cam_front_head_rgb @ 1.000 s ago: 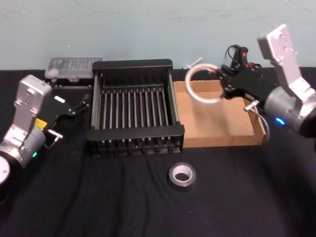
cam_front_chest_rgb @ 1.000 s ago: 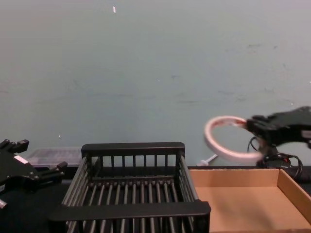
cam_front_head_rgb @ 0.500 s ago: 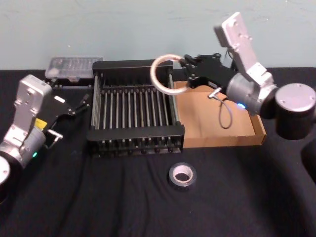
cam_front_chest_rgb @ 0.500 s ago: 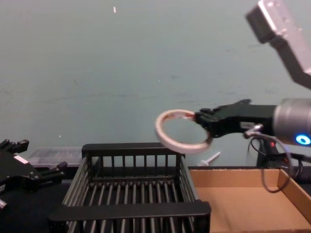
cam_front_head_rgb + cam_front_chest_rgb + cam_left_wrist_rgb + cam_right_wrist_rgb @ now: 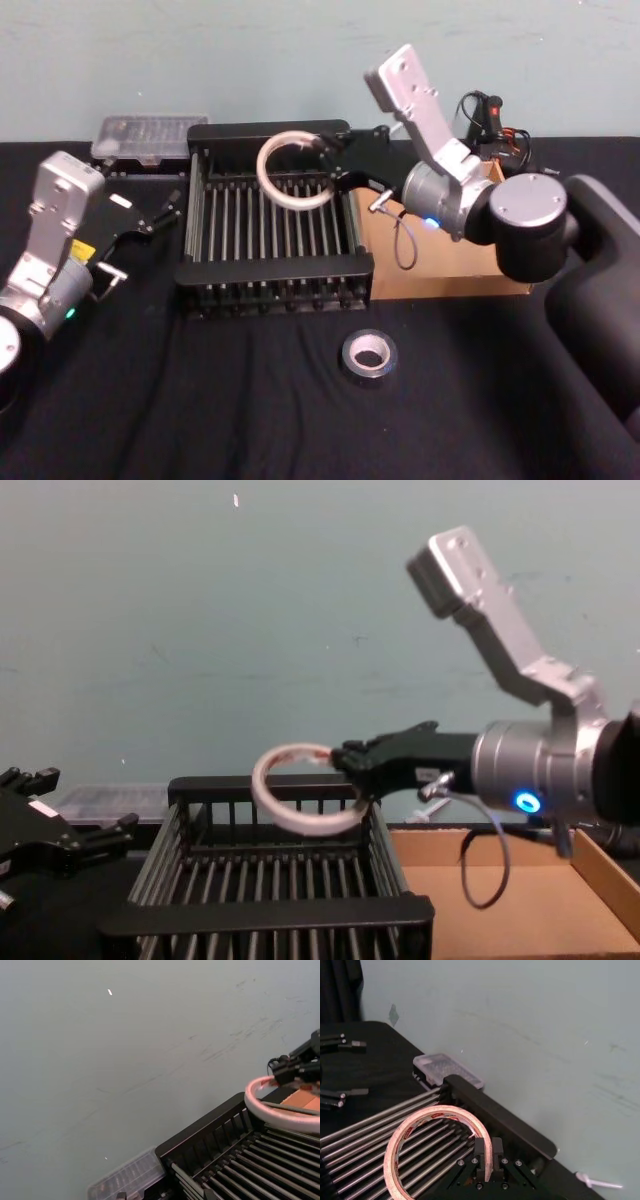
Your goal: Pick up the white tape and place it into the black box , Pick up the silver tape and place it into the brown box.
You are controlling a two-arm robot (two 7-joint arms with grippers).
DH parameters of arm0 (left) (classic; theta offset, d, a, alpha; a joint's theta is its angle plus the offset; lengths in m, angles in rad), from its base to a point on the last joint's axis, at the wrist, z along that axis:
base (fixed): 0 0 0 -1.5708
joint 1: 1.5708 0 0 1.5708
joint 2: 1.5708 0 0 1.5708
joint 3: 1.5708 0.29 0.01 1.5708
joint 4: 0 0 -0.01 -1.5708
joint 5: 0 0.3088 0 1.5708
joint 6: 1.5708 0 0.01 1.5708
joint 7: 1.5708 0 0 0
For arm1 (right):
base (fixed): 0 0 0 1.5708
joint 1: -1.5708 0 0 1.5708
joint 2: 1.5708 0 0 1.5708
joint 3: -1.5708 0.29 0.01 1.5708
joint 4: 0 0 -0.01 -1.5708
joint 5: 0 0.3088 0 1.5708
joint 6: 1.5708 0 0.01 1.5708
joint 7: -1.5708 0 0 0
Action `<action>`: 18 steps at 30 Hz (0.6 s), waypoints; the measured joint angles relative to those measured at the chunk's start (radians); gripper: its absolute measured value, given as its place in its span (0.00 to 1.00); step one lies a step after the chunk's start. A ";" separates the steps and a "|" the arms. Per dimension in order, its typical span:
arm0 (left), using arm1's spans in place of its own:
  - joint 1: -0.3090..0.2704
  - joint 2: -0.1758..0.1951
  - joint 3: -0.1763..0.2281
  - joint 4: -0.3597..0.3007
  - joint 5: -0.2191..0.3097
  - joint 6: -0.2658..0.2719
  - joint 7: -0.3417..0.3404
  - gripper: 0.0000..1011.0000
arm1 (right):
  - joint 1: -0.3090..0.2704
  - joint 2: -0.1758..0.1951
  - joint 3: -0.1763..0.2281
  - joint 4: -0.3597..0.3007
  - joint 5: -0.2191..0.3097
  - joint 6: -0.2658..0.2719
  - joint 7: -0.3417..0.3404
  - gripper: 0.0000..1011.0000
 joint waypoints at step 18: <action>0.000 0.000 0.000 0.000 0.000 0.000 0.000 0.99 | 0.007 -0.021 -0.012 0.052 -0.015 -0.008 -0.001 0.09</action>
